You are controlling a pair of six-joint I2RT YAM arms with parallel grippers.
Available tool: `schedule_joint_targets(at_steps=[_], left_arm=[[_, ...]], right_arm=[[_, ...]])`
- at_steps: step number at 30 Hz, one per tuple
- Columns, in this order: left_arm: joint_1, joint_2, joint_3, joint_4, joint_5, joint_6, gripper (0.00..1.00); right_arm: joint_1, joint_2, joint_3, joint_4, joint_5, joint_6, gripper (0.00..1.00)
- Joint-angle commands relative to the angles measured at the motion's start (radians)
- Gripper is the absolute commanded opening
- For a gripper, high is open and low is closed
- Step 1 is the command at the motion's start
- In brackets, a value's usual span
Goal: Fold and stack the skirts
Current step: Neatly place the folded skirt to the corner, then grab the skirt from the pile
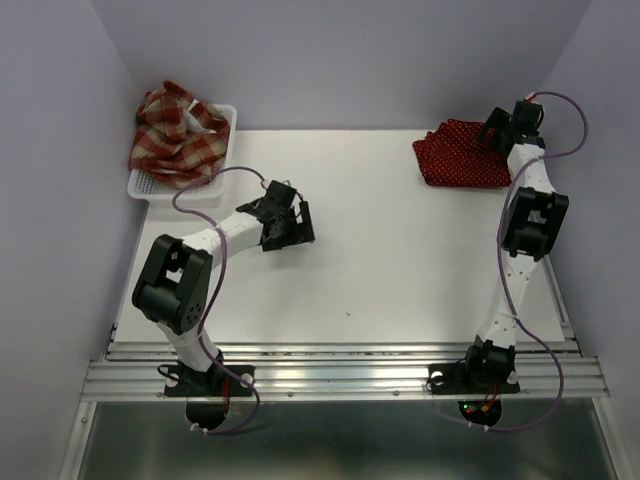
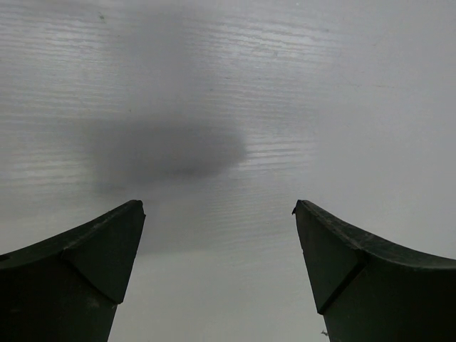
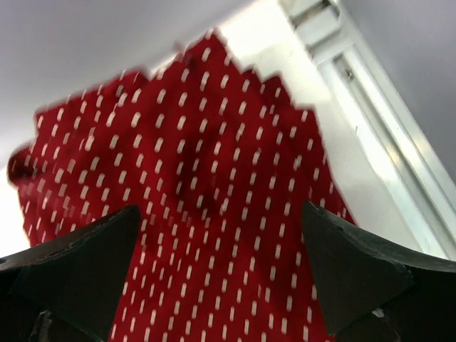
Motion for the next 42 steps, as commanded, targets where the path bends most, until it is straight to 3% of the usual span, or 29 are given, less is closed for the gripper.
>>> schedule_joint_targets(at_steps=[1, 6, 9, 12, 16, 19, 20, 25, 27, 32, 37, 42], left_arm=[[0.015, -0.171, 0.096, -0.040, -0.101, 0.032, 0.99], [0.075, -0.312, 0.147, -0.016, -0.229, 0.051, 0.99], [0.182, -0.354, 0.205, -0.005, -0.298, 0.077, 0.99], [0.351, -0.345, 0.268, 0.015, -0.281, 0.118, 0.99], [0.591, -0.216, 0.414, 0.008, -0.180, 0.141, 0.99], [0.638, -0.100, 0.540, -0.047, -0.119, 0.205, 0.99], [0.644, -0.010, 0.645, -0.075, -0.103, 0.227, 0.99], [0.653, 0.242, 0.870, -0.149, -0.033, 0.308, 0.99], [0.663, 0.371, 0.981, -0.187, 0.062, 0.313, 0.99], [0.663, 0.633, 1.245, -0.266, 0.082, 0.310, 0.99], [0.666, 0.741, 1.282, -0.243, -0.016, 0.313, 0.99], [0.670, 0.850, 1.301, -0.221, -0.008, 0.317, 0.99]], right_arm=[[0.041, -0.229, -0.087, 0.038, -0.081, -0.079, 1.00], [0.179, -0.520, -0.462, 0.138, -0.001, -0.174, 1.00], [0.273, -0.726, -0.652, 0.237, -0.019, -0.144, 1.00], [0.333, -0.910, -0.877, 0.334, -0.101, -0.069, 1.00], [0.365, -1.088, -1.115, 0.426, -0.150, 0.032, 1.00], [0.389, -1.131, -1.197, 0.437, -0.176, 0.068, 1.00], [0.402, -1.143, -1.233, 0.437, -0.176, 0.074, 1.00], [0.402, -1.138, -1.240, 0.350, -0.112, 0.079, 1.00], [0.402, -1.137, -1.253, 0.318, -0.110, 0.086, 1.00], [0.402, -1.131, -1.269, 0.279, -0.110, 0.092, 1.00], [0.402, -1.125, -1.267, 0.244, -0.092, 0.079, 1.00], [0.402, -1.122, -1.278, 0.225, -0.053, 0.072, 1.00]])
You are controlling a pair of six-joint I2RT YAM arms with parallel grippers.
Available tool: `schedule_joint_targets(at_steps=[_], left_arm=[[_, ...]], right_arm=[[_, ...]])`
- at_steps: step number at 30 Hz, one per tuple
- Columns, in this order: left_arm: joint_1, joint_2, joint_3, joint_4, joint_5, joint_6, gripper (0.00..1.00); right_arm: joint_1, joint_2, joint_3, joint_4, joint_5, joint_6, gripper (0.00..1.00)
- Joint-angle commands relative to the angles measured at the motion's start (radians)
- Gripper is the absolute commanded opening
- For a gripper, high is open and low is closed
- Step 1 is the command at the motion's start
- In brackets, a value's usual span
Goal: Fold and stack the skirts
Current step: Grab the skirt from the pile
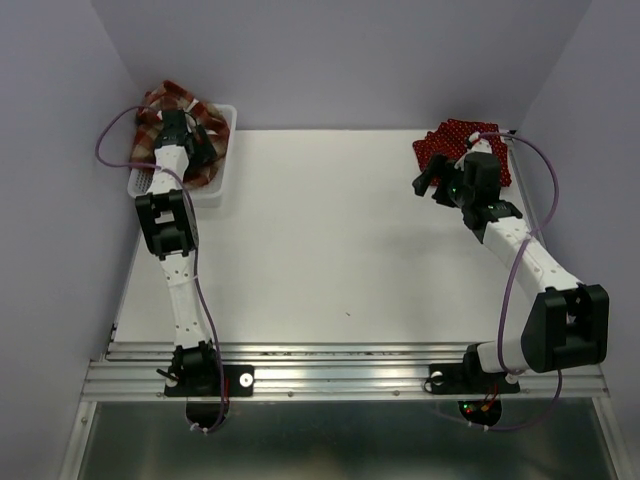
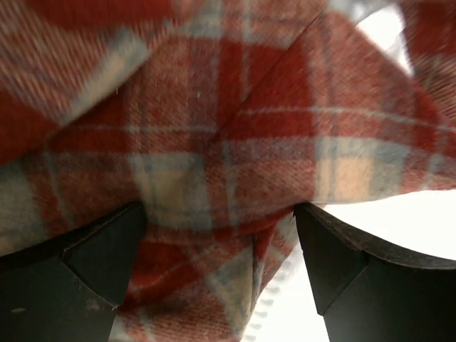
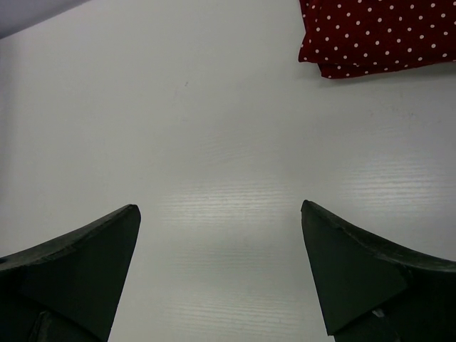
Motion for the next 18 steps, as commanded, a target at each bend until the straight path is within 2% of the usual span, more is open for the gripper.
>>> schedule_joint_targets(at_steps=[1, 4, 5, 6, 7, 10, 14, 18], left_arm=[[0.011, 0.038, 0.073, 0.006, -0.003, 0.017, 0.99], [0.011, 0.101, 0.111, 0.009, 0.041, 0.009, 0.97], [0.011, 0.118, 0.117, 0.012, 0.073, 0.008, 0.72], [0.011, 0.119, 0.117, 0.018, 0.090, 0.008, 0.52], [0.011, 0.120, 0.116, 0.030, 0.100, 0.008, 0.03], [0.013, 0.075, 0.104, 0.056, 0.087, -0.015, 0.00], [0.013, -0.114, 0.019, 0.142, 0.087, -0.011, 0.00], [0.013, -0.304, 0.004, 0.243, 0.127, -0.037, 0.00]], right_arm=[[0.008, 0.000, -0.017, -0.016, 0.046, -0.007, 1.00], [0.008, 0.005, -0.023, -0.019, 0.079, -0.007, 1.00], [0.008, 0.006, -0.025, -0.019, 0.081, -0.007, 1.00], [0.008, 0.006, -0.027, -0.019, 0.082, -0.005, 1.00], [0.008, 0.006, -0.028, -0.022, 0.084, -0.005, 1.00], [0.008, 0.000, -0.036, -0.026, 0.082, -0.005, 1.00], [0.008, -0.029, -0.053, -0.028, 0.064, -0.010, 1.00], [0.008, -0.079, -0.071, -0.023, 0.012, -0.014, 1.00]])
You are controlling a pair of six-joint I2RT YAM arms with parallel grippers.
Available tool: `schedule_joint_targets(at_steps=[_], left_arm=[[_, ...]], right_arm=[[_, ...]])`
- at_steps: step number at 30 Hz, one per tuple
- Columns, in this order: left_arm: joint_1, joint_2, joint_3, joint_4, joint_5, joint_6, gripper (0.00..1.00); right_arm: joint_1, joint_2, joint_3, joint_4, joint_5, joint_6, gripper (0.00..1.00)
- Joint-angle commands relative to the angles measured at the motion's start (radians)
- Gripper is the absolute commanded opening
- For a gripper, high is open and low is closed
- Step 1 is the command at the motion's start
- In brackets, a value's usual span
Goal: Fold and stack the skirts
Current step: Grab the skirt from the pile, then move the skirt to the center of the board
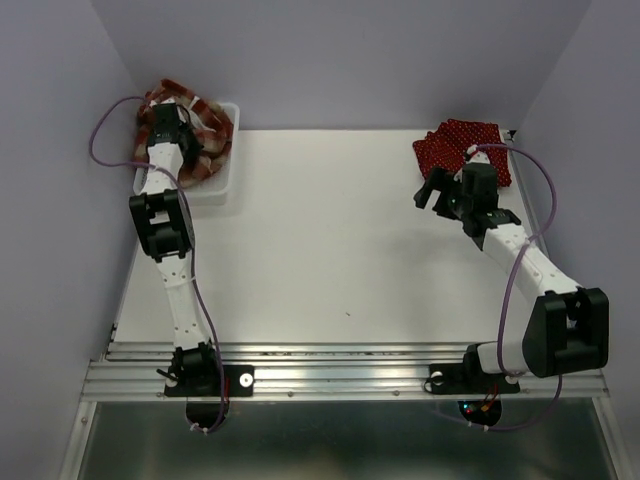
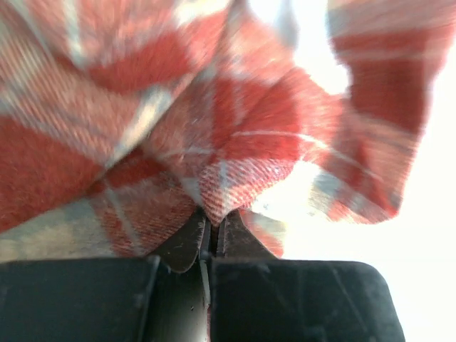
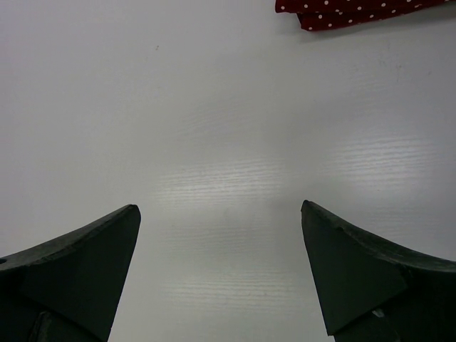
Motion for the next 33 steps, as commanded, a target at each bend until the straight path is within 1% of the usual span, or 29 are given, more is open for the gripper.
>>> schedule_joint_targets(at_steps=[1, 2, 4, 5, 7, 8, 9, 10, 13, 14, 17, 18, 19, 20, 22, 23, 24, 25, 26, 27, 28, 29, 30, 31, 32, 33], left_arm=[[0.001, -0.322, 0.012, 0.162, 0.070, -0.044, 0.00], [0.001, -0.398, 0.013, 0.179, 0.088, -0.054, 0.00], [0.001, -0.473, 0.018, 0.227, 0.139, -0.092, 0.00], [0.001, -0.550, 0.018, 0.237, 0.156, -0.103, 0.00], [0.001, -0.624, 0.025, 0.241, 0.214, -0.123, 0.00], [-0.001, -0.702, 0.021, 0.247, 0.234, -0.141, 0.00], [-0.002, -0.745, -0.004, 0.253, 0.275, -0.152, 0.00], [-0.007, -0.832, -0.022, 0.273, 0.300, -0.169, 0.00], [-0.036, -0.963, -0.106, 0.311, 0.366, -0.186, 0.00], [-0.072, -1.044, -0.157, 0.328, 0.380, -0.189, 0.00], [-0.157, -1.142, -0.215, 0.362, 0.415, -0.193, 0.00], [-0.229, -1.194, -0.253, 0.385, 0.424, -0.199, 0.00], [-0.261, -1.218, -0.274, 0.418, 0.434, -0.212, 0.00], [-0.309, -1.253, -0.315, 0.444, 0.475, -0.227, 0.00], [-0.343, -1.275, -0.347, 0.492, 0.507, -0.270, 0.00], [-0.370, -1.296, -0.396, 0.509, 0.518, -0.282, 0.00], [-0.370, -1.307, -0.433, 0.530, 0.518, -0.297, 0.00], [-0.405, -1.316, -0.470, 0.578, 0.523, -0.311, 0.00], [-0.428, -1.319, -0.500, 0.586, 0.524, -0.317, 0.00], [-0.453, -1.316, -0.555, 0.586, 0.514, -0.322, 0.00], [-0.502, -1.310, -0.583, 0.586, 0.509, -0.324, 0.00], [-0.528, -1.296, -0.616, 0.586, 0.498, -0.307, 0.00], [-0.556, -1.288, -0.686, 0.581, 0.451, -0.304, 0.02], [-0.608, -1.261, -0.749, 0.577, 0.397, -0.292, 0.20], [-0.632, -1.240, -0.749, 0.567, 0.397, -0.281, 0.34], [-0.656, -1.215, -0.789, 0.549, 0.354, -0.267, 0.65]], right_arm=[[0.008, -0.084, -0.018, 0.017, -0.047, -0.013, 1.00], [0.008, -0.098, -0.023, 0.019, -0.065, -0.012, 1.00], [0.008, -0.143, -0.047, 0.028, -0.075, -0.006, 1.00], [0.008, -0.160, -0.055, 0.032, -0.091, -0.006, 1.00], [0.008, -0.215, -0.082, 0.032, -0.101, 0.006, 1.00], [0.008, -0.236, -0.092, 0.034, -0.102, 0.014, 1.00], [0.008, -0.261, -0.102, 0.034, -0.098, 0.020, 1.00], [0.008, -0.308, -0.121, 0.031, -0.085, 0.040, 1.00], [0.008, -0.382, -0.147, 0.005, -0.072, 0.063, 1.00], [0.008, -0.423, -0.151, -0.003, -0.059, 0.074, 1.00], [0.008, -0.474, -0.155, -0.052, -0.061, 0.097, 1.00], [0.008, -0.500, -0.153, -0.067, -0.065, 0.102, 1.00], [0.008, -0.511, -0.150, -0.101, -0.068, 0.100, 1.00], [0.008, -0.535, -0.145, -0.115, -0.067, 0.100, 1.00], [0.008, -0.560, -0.144, -0.153, -0.055, 0.102, 1.00], [0.008, -0.572, -0.141, -0.167, -0.030, 0.105, 1.00], [0.008, -0.586, -0.139, -0.181, -0.015, 0.108, 1.00], [0.008, -0.607, -0.138, -0.195, -0.003, 0.115, 1.00], [0.008, -0.615, -0.133, -0.233, 0.070, 0.125, 1.00], [0.008, -0.621, -0.127, -0.257, 0.105, 0.135, 1.00], [0.008, -0.626, -0.109, -0.300, 0.132, 0.154, 1.00], [0.008, -0.625, -0.099, -0.322, 0.180, 0.160, 1.00], [0.008, -0.623, -0.084, -0.342, 0.197, 0.172, 1.00], [0.008, -0.614, -0.078, -0.371, 0.215, 0.183, 1.00], [0.008, -0.608, -0.072, -0.382, 0.220, 0.183, 1.00], [0.008, -0.600, -0.066, -0.394, 0.221, 0.192, 1.00]])
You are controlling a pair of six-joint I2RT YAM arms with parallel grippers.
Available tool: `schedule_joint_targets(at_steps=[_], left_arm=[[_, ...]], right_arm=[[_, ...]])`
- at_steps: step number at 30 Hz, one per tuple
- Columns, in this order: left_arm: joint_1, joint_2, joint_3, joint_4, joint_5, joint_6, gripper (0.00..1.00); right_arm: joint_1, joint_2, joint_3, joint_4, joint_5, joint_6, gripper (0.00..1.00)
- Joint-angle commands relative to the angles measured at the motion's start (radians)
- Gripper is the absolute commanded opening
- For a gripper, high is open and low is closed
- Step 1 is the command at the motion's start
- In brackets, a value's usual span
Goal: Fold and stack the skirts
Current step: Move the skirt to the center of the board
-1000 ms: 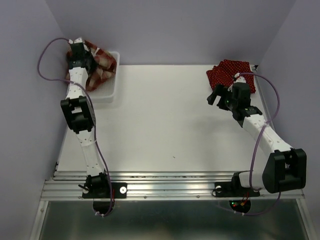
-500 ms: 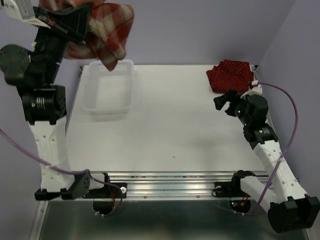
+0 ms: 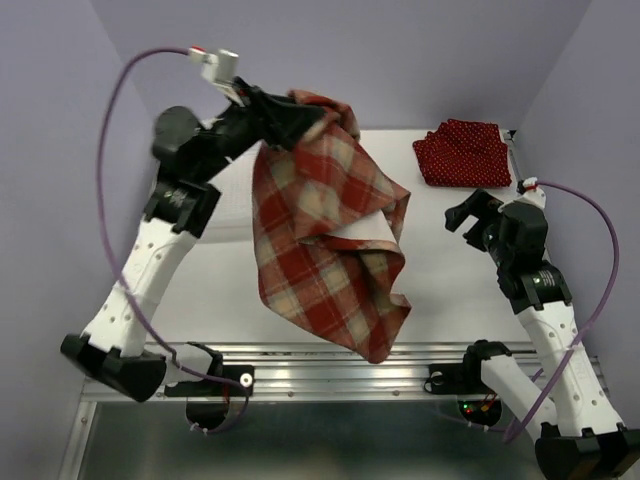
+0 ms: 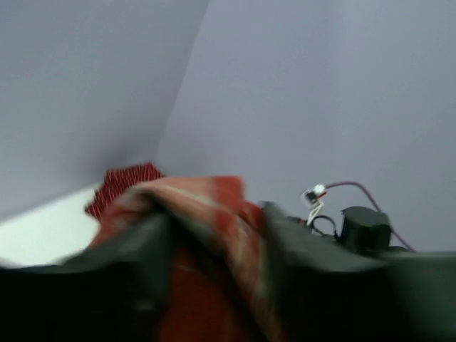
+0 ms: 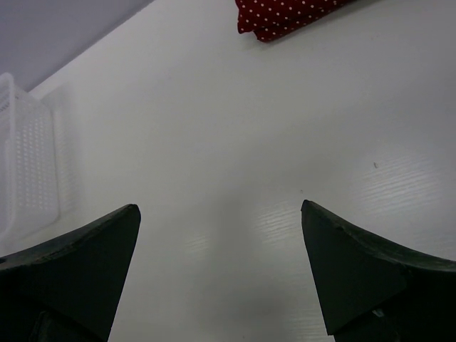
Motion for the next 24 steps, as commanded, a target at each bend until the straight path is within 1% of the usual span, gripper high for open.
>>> schedule_joint_targets(at_steps=[1, 2, 3, 4, 5, 6, 7, 9, 10, 11, 12, 14, 15, 17, 18, 21, 23, 24], left_arm=[[-0.109, 0.113, -0.124, -0.041, -0.136, 0.045, 0.98], [-0.145, 0.139, -0.138, -0.071, -0.165, 0.057, 0.99], [-0.158, 0.200, -0.156, -0.105, -0.228, 0.075, 0.99], [-0.184, 0.260, -0.159, -0.174, -0.257, 0.089, 0.99], [-0.184, 0.261, -0.161, -0.219, -0.286, 0.095, 0.99], [-0.204, 0.311, -0.167, -0.246, -0.334, 0.108, 0.99], [-0.210, 0.329, -0.173, -0.298, -0.359, 0.108, 0.99], [-0.219, 0.342, -0.214, -0.331, -0.422, 0.102, 0.99], [-0.219, 0.330, -0.240, -0.326, -0.443, 0.099, 0.99], [-0.221, 0.292, -0.274, -0.320, -0.464, 0.096, 0.99], [-0.219, 0.271, -0.335, -0.328, -0.524, 0.085, 0.99], [-0.221, 0.201, -0.397, -0.339, -0.567, 0.066, 0.99], [-0.221, 0.176, -0.462, -0.345, -0.640, 0.059, 0.99], [-0.219, 0.123, -0.530, -0.375, -0.701, 0.036, 0.99], [-0.219, 0.072, -0.588, -0.394, -0.765, -0.013, 0.99], [-0.218, -0.020, -0.716, -0.417, -0.799, -0.078, 0.99], [-0.215, -0.064, -0.797, -0.417, -0.822, -0.119, 0.99], [-0.210, -0.071, -0.797, -0.415, -0.822, -0.119, 0.99]], right_arm=[[0.008, 0.021, 0.068, -0.106, 0.106, 0.044, 1.00], [0.008, 0.027, 0.079, -0.119, 0.101, 0.043, 1.00], [0.008, 0.039, 0.084, -0.124, 0.092, 0.035, 1.00], [0.008, 0.049, 0.090, -0.123, 0.063, 0.020, 1.00], [0.008, 0.049, 0.090, -0.118, 0.063, 0.006, 1.00], [0.008, 0.053, 0.091, -0.113, 0.030, -0.003, 1.00], [0.008, 0.058, 0.091, -0.110, 0.011, -0.013, 1.00], [0.008, 0.073, 0.085, -0.094, -0.063, -0.032, 1.00], [0.008, 0.079, 0.081, -0.077, -0.092, -0.040, 1.00], [0.008, 0.088, 0.075, -0.069, -0.166, -0.046, 1.00], [0.008, 0.107, 0.064, -0.066, -0.196, -0.054, 1.00], [0.019, 0.124, 0.050, -0.067, -0.248, -0.066, 1.00], [0.028, 0.128, 0.042, -0.069, -0.248, -0.069, 1.00], [0.037, 0.141, 0.016, -0.080, -0.247, -0.088, 1.00], [0.048, 0.145, 0.006, -0.084, -0.241, -0.089, 1.00], [0.057, 0.171, -0.063, -0.077, -0.229, -0.068, 1.00], [0.071, 0.190, -0.089, -0.066, -0.251, -0.071, 1.00], [0.091, 0.193, -0.100, -0.058, -0.256, -0.069, 1.00]])
